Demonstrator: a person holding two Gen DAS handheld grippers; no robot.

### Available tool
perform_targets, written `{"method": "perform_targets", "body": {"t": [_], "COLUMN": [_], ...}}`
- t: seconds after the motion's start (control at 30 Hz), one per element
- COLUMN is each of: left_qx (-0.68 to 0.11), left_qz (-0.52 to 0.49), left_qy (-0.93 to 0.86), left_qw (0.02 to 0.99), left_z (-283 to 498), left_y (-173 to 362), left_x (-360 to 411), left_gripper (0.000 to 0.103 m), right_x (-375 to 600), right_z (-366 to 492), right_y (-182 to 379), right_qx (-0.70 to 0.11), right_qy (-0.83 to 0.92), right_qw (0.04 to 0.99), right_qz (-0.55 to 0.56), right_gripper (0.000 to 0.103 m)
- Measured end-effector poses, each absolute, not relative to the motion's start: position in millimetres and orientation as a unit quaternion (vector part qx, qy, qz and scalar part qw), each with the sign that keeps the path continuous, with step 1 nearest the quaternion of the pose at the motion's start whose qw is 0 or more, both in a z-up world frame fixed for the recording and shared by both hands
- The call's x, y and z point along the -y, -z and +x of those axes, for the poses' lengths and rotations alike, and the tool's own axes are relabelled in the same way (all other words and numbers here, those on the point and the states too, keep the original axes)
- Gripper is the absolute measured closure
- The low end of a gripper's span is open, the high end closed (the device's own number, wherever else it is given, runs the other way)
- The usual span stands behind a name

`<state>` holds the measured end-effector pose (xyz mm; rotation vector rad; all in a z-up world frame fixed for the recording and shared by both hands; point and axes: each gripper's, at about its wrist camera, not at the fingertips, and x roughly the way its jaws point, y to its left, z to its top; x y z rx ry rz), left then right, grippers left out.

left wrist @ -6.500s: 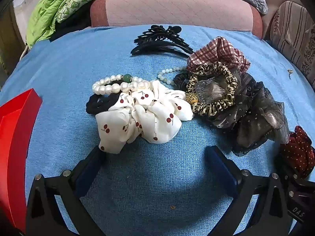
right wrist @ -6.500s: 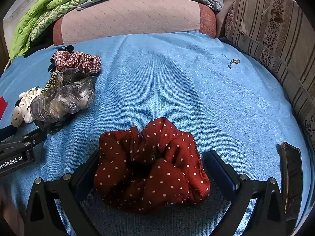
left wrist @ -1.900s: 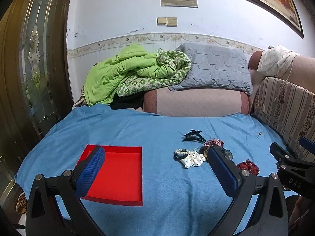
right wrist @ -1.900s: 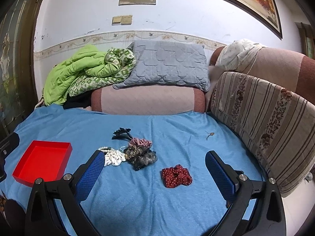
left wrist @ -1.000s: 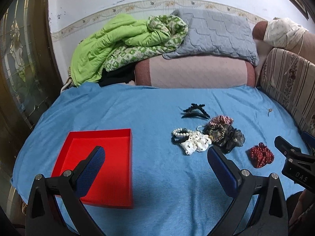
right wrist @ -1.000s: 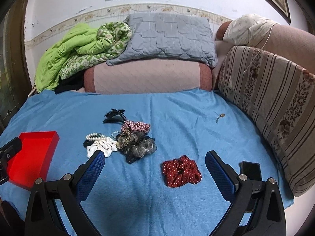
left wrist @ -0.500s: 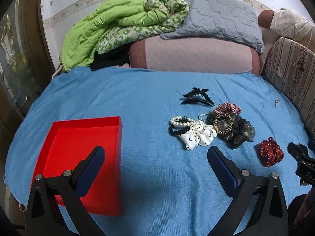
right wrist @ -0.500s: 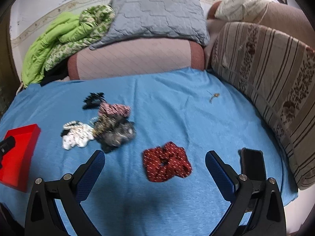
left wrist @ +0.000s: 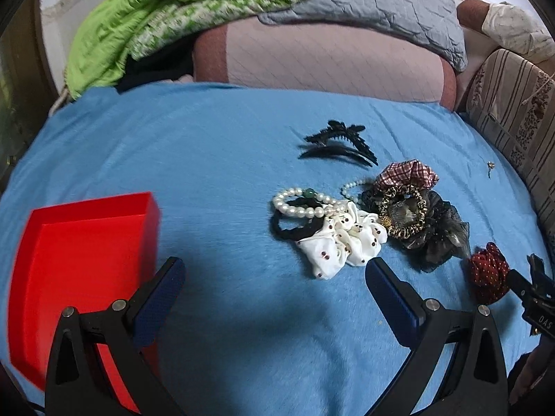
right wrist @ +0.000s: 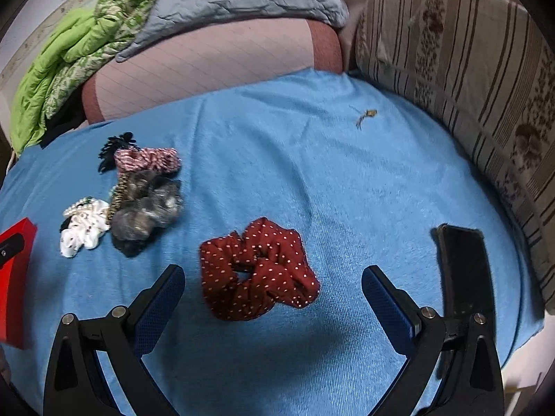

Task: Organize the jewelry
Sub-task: 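Grasp the white cherry-print scrunchie with the left tool while the right grasps the red polka-dot scrunchie, then carry both held scrunchies over the red tray with both tools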

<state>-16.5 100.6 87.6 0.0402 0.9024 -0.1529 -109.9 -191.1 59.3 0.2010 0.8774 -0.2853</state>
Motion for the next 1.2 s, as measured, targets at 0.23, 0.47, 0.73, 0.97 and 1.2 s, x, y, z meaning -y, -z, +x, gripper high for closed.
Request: {"method": "perform_targets", "body": {"t": [0.23, 0.47, 0.73, 0.97, 1.2], "left_qx": [-0.46, -0.494, -0.502, -0.514, -0.51], "left_qz": [0.01, -0.004, -0.011, -0.021, -0.033], "left_qy": [0.105, 0.125, 0.131, 0.138, 0.152], "left_qw": [0.882, 0.86, 0.855, 0.847, 0.846], "left_z": [11.1, 30.2, 33.8, 25.4, -9.1], "left_y": [-63.5, -36.6, -28.7, -34.5, -58.0], "left_x": [-76.1, -59.9, -56.5, -57.6, -71.0], "left_gripper": [0.004, 0.025, 0.06, 0.09, 0.09], "right_x": [196.3, 200.0, 202.8, 196.8, 184.9], "right_z": [-98.3, -87.6, -85.7, -84.7, -94.5], "right_y": [-46.0, -34.5, -25.0, -24.1, -34.1], "right_qx": [-0.423, -0.426, -0.432, -0.437, -0.439], "right_qy": [0.131, 0.123, 0.118, 0.101, 0.077], "right_qw": [0.891, 0.89, 0.887, 0.888, 0.889], "right_qz": [0.101, 0.106, 0.114, 0.105, 0.108], "right_gripper": [0.002, 0.005, 0.007, 0.047, 0.082]}}
